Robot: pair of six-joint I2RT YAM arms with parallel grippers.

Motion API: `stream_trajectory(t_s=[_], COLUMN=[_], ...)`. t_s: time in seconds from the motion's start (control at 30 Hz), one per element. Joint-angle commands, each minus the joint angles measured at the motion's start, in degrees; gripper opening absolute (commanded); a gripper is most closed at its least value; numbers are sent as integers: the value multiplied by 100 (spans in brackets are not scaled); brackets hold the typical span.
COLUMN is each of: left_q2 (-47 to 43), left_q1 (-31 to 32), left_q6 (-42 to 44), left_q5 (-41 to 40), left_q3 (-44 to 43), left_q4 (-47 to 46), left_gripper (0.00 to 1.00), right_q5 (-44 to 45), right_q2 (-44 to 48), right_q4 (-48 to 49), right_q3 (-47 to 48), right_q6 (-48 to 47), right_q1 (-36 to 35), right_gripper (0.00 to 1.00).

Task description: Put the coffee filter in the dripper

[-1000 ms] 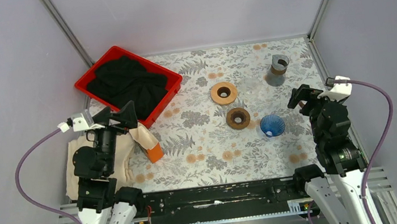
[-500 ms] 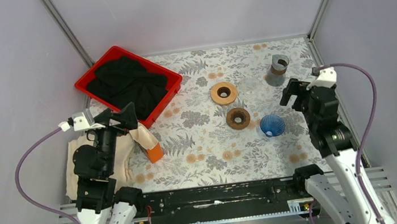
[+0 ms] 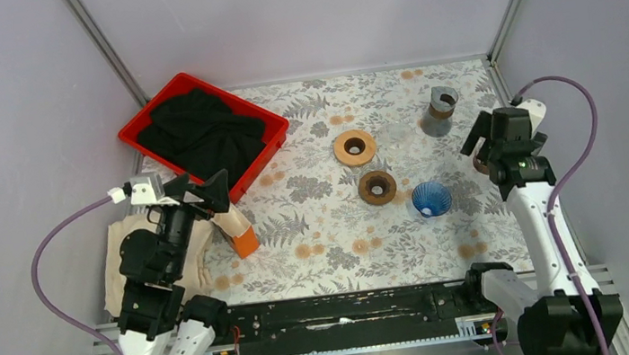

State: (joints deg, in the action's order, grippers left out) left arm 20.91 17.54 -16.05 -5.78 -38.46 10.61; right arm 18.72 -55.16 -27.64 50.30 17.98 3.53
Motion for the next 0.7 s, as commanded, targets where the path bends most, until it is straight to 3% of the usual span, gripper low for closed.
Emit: stream_trajectory(t_s=[0.0,0.43,0.67], left_q2=[-58,-174,-302], left_q1=[241,870,888], left_q6=[255,311,349], left_q5=[78,-100,-207], left_q3=[39,101,119], left_q4=[-34,24,54], left_gripper=[100,100,100], right_q5=[230,-385,-643], right_q2=[-238,-1138,-1604], right_q4=[-84,552,739], right_q3=[377,319,327], right_q6=[329,325,91], right_q1=[478,1525,1573], right_gripper=[98,73,58])
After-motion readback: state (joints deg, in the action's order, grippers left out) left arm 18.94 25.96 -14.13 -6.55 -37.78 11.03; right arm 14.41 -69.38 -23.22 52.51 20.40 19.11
